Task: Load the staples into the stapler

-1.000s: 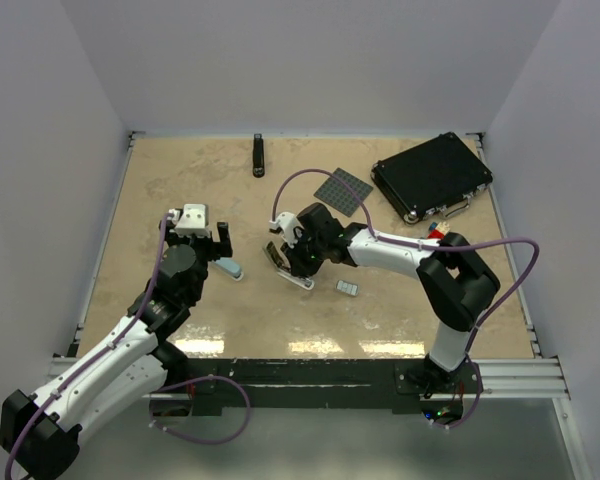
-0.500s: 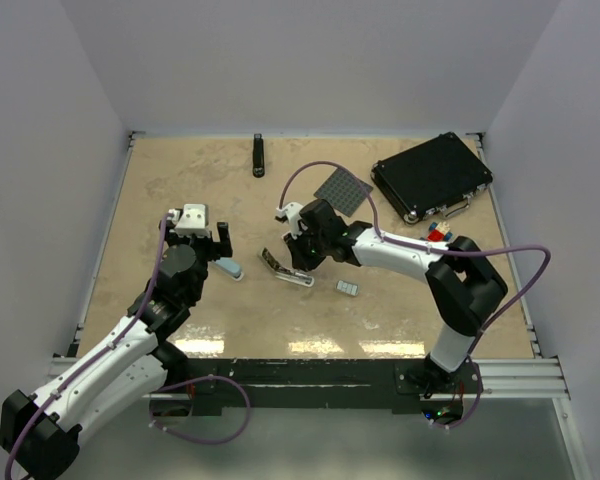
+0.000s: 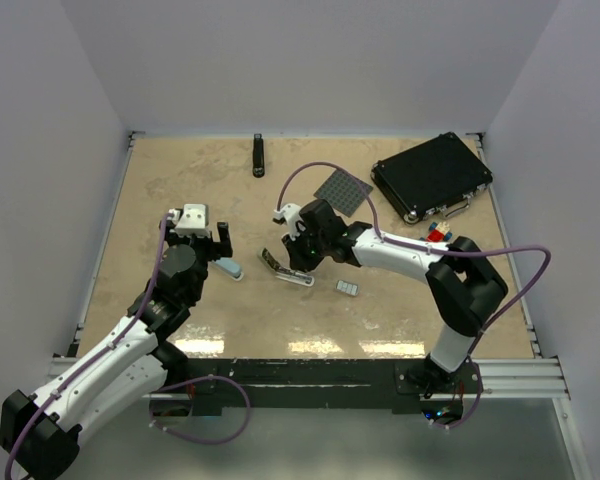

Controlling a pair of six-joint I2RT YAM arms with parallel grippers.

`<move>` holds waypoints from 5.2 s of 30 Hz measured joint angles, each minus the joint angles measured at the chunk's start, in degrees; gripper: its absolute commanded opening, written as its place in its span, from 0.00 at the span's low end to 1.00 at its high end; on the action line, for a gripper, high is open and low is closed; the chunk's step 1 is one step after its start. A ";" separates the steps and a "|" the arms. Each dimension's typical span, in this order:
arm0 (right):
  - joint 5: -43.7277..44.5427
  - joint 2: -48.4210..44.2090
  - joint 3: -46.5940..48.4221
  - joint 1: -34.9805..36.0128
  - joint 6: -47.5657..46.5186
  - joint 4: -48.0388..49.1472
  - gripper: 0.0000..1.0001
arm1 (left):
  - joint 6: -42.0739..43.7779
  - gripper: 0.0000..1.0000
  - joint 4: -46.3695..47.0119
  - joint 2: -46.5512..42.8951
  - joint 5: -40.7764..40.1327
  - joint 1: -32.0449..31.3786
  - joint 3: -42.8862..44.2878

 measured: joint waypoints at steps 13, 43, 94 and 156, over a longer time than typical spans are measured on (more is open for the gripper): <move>-3.37 2.80 0.02 0.15 -6.25 -1.84 0.08 | 0.00 0.88 0.00 -0.31 0.35 0.00 0.00; -4.42 4.85 3.89 0.15 -12.09 -5.16 0.08 | 0.00 0.88 0.00 -0.63 0.39 0.00 0.00; -5.01 4.50 4.20 0.22 -9.20 -5.60 0.06 | 0.00 0.88 0.00 -0.48 0.39 0.00 0.00; -0.52 3.04 4.31 0.26 -3.04 -6.60 0.47 | 0.02 0.88 0.00 -0.46 0.48 0.02 0.00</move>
